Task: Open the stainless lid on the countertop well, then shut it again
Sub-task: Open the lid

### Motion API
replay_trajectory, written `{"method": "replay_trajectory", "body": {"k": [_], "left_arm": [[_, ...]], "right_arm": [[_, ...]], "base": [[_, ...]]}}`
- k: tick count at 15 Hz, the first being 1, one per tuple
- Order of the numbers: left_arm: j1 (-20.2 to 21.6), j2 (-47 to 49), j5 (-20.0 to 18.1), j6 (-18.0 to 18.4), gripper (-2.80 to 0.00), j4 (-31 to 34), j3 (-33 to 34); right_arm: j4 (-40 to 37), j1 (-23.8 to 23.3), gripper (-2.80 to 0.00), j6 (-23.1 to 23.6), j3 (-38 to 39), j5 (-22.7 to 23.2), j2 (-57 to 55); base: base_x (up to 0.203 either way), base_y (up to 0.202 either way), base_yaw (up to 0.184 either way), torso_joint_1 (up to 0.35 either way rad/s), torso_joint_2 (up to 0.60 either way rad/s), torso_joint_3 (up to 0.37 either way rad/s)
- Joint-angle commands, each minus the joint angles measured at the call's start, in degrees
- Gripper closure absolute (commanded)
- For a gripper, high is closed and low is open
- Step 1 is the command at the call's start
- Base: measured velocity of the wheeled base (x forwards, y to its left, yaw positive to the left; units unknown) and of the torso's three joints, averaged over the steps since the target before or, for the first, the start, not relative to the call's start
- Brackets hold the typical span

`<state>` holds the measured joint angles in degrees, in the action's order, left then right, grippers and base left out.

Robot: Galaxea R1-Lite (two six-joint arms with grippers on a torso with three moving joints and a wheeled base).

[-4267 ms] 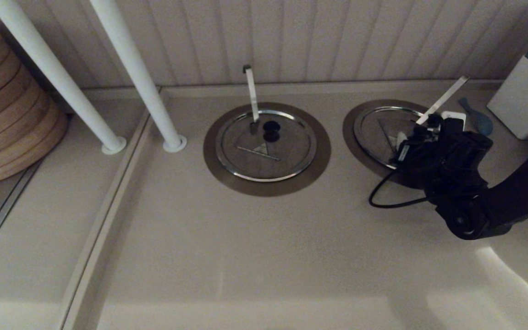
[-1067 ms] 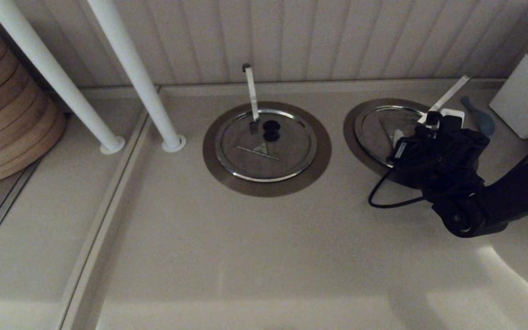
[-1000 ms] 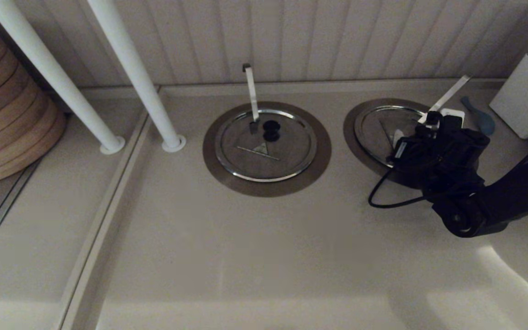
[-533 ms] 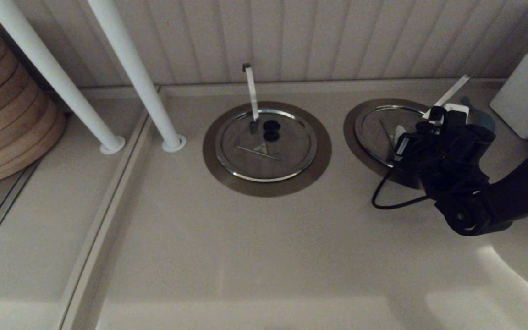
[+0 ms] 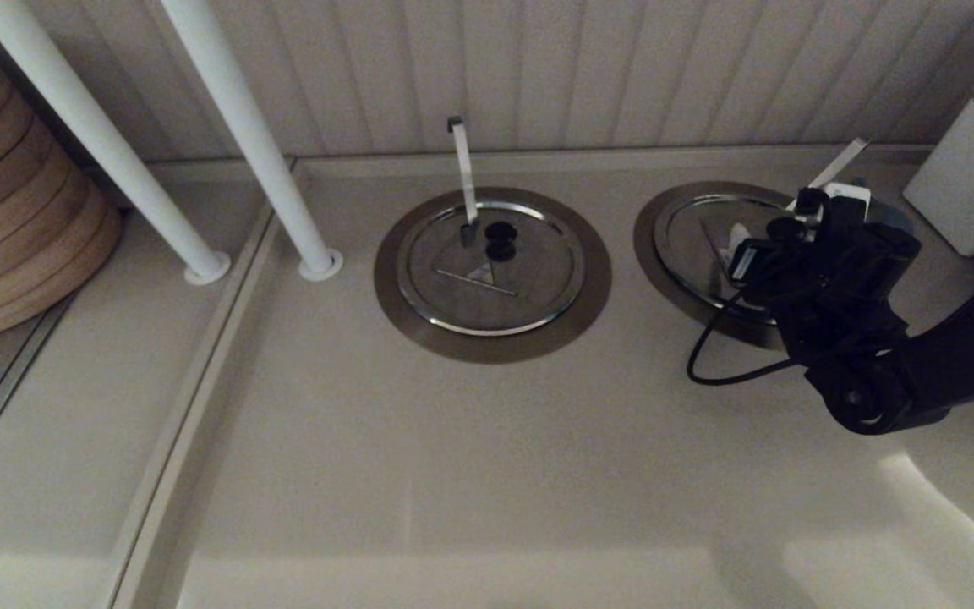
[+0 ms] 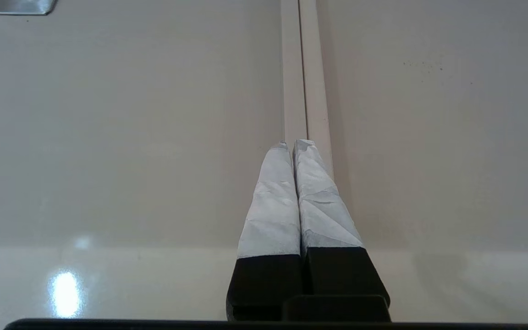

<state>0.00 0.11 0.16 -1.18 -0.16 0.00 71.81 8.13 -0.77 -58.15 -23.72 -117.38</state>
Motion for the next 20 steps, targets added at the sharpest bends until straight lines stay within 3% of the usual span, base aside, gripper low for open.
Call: {"method": "replay_trajectory", "body": {"k": [1,20], "left_arm": [[0.00,-0.02,0.02,-0.05,0.00,-0.02,0.00],[0.00,-0.02,0.02,-0.05,0.00,-0.02,0.00]], "right_arm": [[0.41,0.68,-2.80,-0.01,0.45,-0.10,1.04],[0.52,5.92,-2.80,0.33,1.99,-0.18,3.47]], "base": [[0.000,0.000,0.000,0.000,0.00,0.000],[0.000,0.000,0.000,0.000,0.00,0.000]]}}
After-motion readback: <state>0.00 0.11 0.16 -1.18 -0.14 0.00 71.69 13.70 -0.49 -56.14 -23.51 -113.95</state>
